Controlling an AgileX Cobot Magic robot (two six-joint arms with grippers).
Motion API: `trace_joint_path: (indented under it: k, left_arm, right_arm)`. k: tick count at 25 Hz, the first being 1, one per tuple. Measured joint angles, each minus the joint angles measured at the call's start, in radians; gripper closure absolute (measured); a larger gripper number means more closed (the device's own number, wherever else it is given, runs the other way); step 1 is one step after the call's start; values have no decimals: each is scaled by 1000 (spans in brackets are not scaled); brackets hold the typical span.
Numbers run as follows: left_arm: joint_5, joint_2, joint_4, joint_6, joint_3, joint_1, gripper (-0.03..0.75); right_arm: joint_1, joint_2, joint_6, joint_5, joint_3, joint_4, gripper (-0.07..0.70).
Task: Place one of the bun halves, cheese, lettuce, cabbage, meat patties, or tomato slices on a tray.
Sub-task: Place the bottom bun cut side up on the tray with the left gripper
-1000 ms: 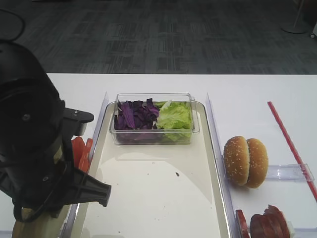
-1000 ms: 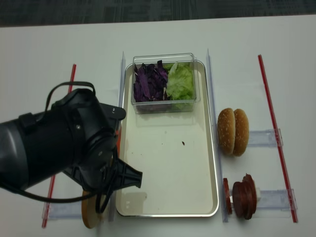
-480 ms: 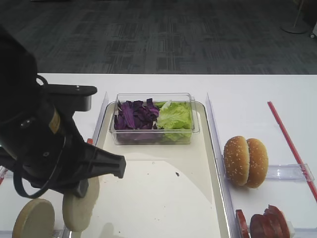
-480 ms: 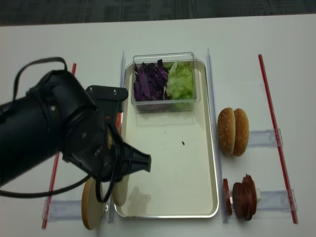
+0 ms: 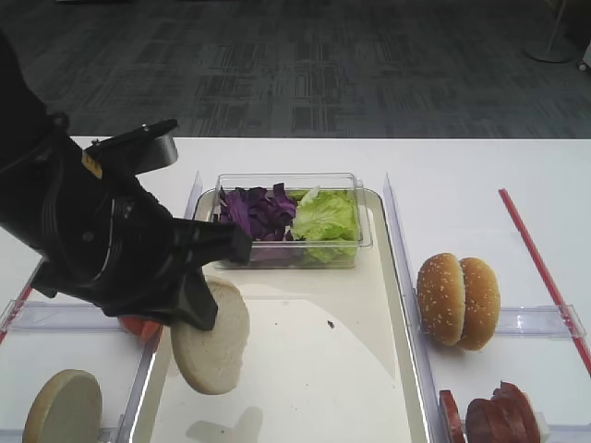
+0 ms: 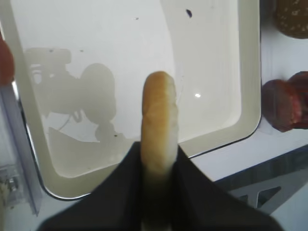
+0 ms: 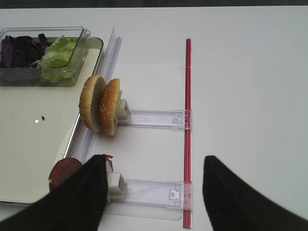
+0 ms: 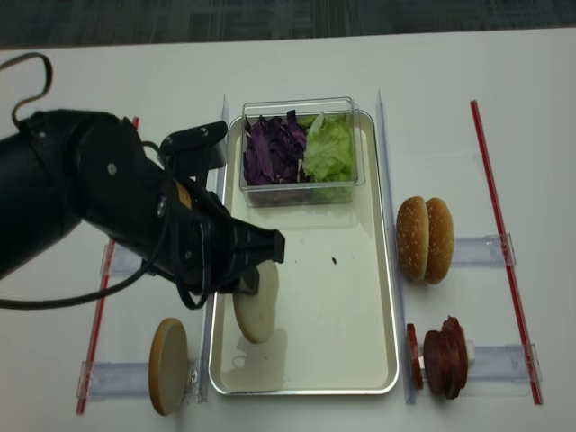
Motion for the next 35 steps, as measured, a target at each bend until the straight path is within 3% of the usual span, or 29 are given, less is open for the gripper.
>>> trace_joint_path:
  k: [4,9,16,19,26,31,35]
  left_arm:
    - [-30,0,-132,102,33,33,630]
    - [-51,0,-331,296,61,69,631]
    - [-56,0,-676,607,173,164,631]
    - [-40,14,-717,661,193,187,631]
    - [56,181,-919,885,194,194,631]
    - [48,226,-943,949,194,194,632]
    - [11,231,-950,960,194,194,633]
  right_arm:
    - [0,0,0,0,0,0,168]
    - [0,0,0,0,0,0,168]
    - [0,0,0,0,0,0,168]
    - [0,0,0,0,0,0,168]
    - [0,0,0,0,0,0,168]
    - [0,0,0,0,0,0,168]
    - [0,0,0,0,0,0,168]
